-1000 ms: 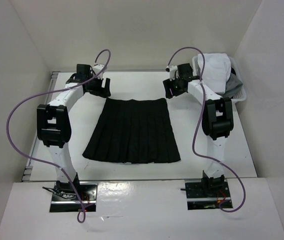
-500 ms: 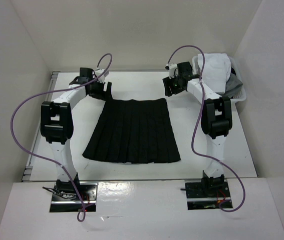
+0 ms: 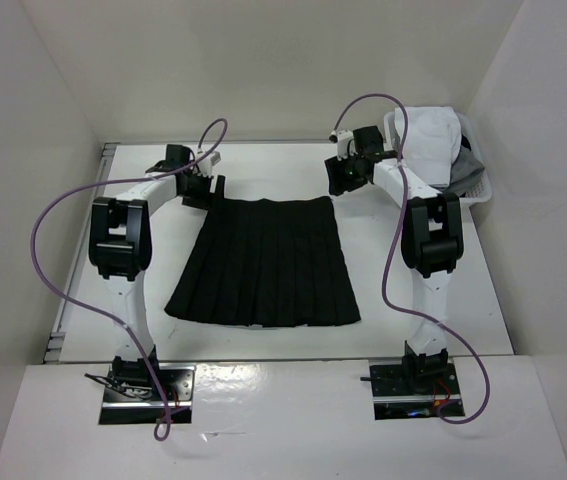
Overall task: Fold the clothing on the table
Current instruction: Fold the skirt
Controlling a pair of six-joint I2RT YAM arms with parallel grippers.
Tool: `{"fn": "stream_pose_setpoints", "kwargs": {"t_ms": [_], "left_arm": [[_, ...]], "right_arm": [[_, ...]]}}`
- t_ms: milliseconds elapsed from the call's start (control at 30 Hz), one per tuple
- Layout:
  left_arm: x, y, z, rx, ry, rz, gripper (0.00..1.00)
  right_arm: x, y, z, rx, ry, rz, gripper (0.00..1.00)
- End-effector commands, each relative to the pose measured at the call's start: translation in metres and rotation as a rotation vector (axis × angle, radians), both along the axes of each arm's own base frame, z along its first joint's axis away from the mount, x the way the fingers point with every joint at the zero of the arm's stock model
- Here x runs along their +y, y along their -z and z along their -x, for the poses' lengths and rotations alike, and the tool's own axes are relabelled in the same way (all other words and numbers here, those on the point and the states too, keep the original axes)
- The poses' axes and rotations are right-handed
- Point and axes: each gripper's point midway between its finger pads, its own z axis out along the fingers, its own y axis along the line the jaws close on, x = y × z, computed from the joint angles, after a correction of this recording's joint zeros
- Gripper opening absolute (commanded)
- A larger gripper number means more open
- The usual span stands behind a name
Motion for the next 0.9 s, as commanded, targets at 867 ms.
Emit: {"fn": "stream_pose_setpoints", "kwargs": {"t_ms": [867], "left_arm": [[0.001, 0.0, -0.016, -0.013, 0.002, 0.028, 0.53]], "right_arm": [[0.017, 0.038, 0.008, 0.094, -0.035, -0.04, 0.56]]}}
